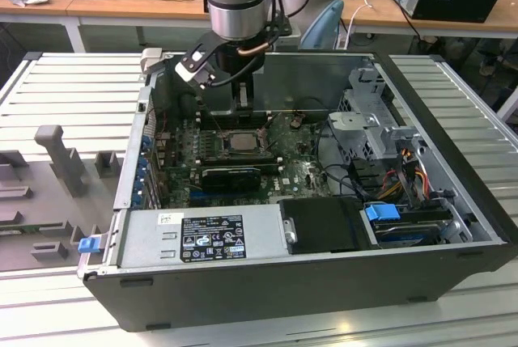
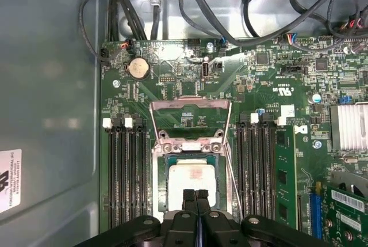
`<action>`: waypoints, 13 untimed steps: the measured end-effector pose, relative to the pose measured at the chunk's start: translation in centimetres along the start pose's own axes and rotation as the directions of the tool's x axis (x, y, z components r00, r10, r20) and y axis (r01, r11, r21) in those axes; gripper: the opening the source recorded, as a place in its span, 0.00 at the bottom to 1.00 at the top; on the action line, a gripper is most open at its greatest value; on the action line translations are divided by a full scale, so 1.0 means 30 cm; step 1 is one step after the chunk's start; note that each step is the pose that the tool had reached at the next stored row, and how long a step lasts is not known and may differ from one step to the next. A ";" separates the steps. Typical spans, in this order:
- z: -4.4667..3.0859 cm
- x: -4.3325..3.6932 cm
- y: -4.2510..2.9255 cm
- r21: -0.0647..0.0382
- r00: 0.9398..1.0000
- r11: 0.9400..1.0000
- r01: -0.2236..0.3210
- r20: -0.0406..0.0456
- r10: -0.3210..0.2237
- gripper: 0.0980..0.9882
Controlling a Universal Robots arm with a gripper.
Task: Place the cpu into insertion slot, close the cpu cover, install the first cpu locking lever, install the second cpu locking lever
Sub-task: 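Close the cpu cover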
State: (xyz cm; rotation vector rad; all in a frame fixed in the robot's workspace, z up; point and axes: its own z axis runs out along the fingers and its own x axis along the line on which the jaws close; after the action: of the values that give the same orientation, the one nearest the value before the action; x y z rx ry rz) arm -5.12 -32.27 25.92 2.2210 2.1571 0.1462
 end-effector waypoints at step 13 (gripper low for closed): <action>-0.041 0.002 0.004 0.000 1.000 1.000 0.000 0.000 0.000 0.01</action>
State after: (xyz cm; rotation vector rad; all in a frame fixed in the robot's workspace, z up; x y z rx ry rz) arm -5.12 -32.26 27.14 2.2210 2.1571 0.1462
